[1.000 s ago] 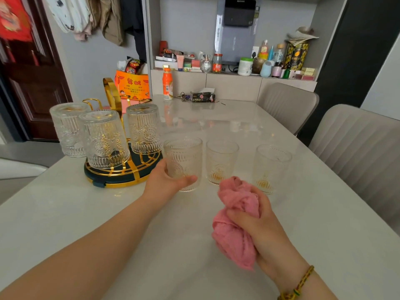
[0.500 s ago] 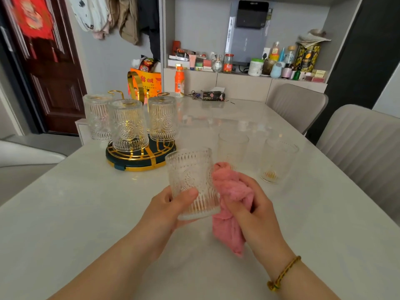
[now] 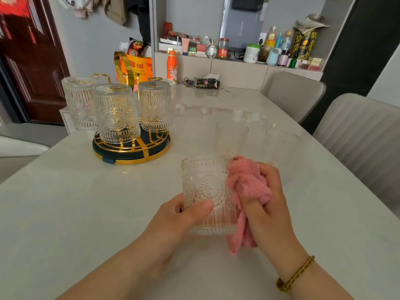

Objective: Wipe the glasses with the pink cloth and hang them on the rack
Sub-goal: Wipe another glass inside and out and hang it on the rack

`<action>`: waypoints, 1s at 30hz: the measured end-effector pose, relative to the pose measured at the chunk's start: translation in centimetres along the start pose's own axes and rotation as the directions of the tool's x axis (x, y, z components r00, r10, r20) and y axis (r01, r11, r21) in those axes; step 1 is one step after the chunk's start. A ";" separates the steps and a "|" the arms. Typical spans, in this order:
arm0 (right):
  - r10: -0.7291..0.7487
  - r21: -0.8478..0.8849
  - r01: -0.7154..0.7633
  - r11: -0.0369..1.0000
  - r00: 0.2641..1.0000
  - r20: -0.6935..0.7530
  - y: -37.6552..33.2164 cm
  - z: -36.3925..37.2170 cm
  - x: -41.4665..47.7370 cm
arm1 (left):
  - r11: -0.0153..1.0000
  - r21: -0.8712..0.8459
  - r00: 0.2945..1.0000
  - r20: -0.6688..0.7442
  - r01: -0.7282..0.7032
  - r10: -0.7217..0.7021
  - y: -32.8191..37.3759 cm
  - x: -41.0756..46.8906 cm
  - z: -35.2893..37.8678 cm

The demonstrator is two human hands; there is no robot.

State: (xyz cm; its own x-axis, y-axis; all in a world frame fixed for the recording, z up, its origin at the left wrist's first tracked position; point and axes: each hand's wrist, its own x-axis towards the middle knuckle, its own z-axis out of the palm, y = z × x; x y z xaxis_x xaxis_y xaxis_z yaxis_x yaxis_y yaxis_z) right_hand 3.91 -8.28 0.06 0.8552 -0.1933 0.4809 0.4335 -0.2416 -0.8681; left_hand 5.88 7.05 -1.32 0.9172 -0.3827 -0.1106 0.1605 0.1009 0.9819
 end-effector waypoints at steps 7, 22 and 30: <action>0.074 -0.073 -0.061 0.995 0.981 0.182 -0.4 1.0 -0.9 | 0.993 -0.113 0.996 -0.085 -0.034 0.024 0.8 0.4 -0.8; 0.273 0.003 -0.274 0.962 0.957 0.097 -0.9 1.3 -0.6 | 0.985 -0.169 0.999 -0.042 -0.013 0.006 0.9 0.4 -0.6; 0.227 0.155 -0.220 0.963 0.973 -0.029 -1.9 0.7 -0.5 | 0.998 -0.025 0.998 -0.033 -0.058 0.057 0.3 0.2 -0.3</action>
State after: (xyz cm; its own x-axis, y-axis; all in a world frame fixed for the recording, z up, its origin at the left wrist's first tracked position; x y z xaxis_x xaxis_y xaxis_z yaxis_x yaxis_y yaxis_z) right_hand 2.87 -7.08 1.40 0.9228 -0.2707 0.2743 0.2730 -0.0432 -0.9610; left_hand 6.23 7.28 -1.13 0.9364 -0.3460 -0.0591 0.1161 0.1463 0.9824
